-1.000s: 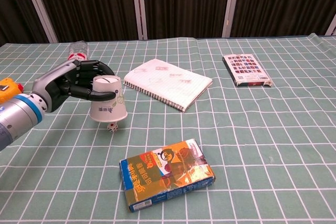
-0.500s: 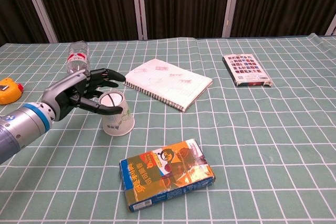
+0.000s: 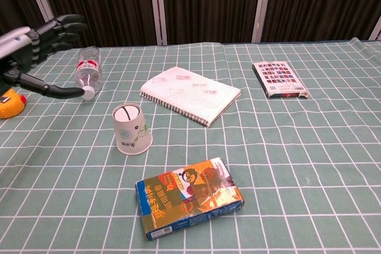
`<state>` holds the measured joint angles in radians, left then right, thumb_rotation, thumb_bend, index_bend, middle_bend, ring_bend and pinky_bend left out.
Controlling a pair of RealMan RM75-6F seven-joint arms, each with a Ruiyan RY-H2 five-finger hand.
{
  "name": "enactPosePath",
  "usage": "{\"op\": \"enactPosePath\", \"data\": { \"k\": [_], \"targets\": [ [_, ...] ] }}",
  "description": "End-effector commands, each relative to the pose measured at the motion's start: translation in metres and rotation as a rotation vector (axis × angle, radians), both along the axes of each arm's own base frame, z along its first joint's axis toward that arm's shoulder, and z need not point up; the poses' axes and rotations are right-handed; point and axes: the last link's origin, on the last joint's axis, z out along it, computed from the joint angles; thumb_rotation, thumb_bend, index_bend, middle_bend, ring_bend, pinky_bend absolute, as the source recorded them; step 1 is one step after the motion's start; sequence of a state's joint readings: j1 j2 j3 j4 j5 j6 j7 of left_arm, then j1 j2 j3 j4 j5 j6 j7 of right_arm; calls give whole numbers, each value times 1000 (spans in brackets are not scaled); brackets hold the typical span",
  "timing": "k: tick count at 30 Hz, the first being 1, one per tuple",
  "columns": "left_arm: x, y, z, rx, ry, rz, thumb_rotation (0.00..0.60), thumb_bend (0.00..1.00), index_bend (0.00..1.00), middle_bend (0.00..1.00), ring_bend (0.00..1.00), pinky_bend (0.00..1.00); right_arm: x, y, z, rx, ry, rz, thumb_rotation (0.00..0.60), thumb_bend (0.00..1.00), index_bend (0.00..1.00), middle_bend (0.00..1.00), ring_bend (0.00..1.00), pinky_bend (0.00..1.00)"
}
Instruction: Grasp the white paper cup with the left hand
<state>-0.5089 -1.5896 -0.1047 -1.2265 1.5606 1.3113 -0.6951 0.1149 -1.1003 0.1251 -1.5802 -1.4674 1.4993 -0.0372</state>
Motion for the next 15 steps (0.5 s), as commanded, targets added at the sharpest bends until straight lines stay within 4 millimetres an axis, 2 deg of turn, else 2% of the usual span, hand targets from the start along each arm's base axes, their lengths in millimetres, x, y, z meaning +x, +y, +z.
{"op": "enactPosePath", "data": {
  "k": [1, 7, 10, 15],
  "targets": [
    [-23, -25, 58, 194, 314, 5, 600, 0, 0, 0, 0, 0, 2, 1, 0, 2, -4, 8, 600, 0, 0, 0, 0, 0],
    [-50, -65, 109, 272, 640, 197, 600, 0, 0, 0, 0, 0, 6, 5, 1, -13, -7, 24, 600, 0, 0, 0, 0, 0],
    [-59, -79, 123, 265, 706, 266, 600, 0, 0, 0, 0, 0, 7, 6, 2, -15, -8, 33, 600, 0, 0, 0, 0, 0],
    [-71, -90, 131, 266, 688, 316, 600, 0, 0, 0, 0, 0, 10, 7, 2, -16, -17, 41, 600, 0, 0, 0, 0, 0]
  ]
}}
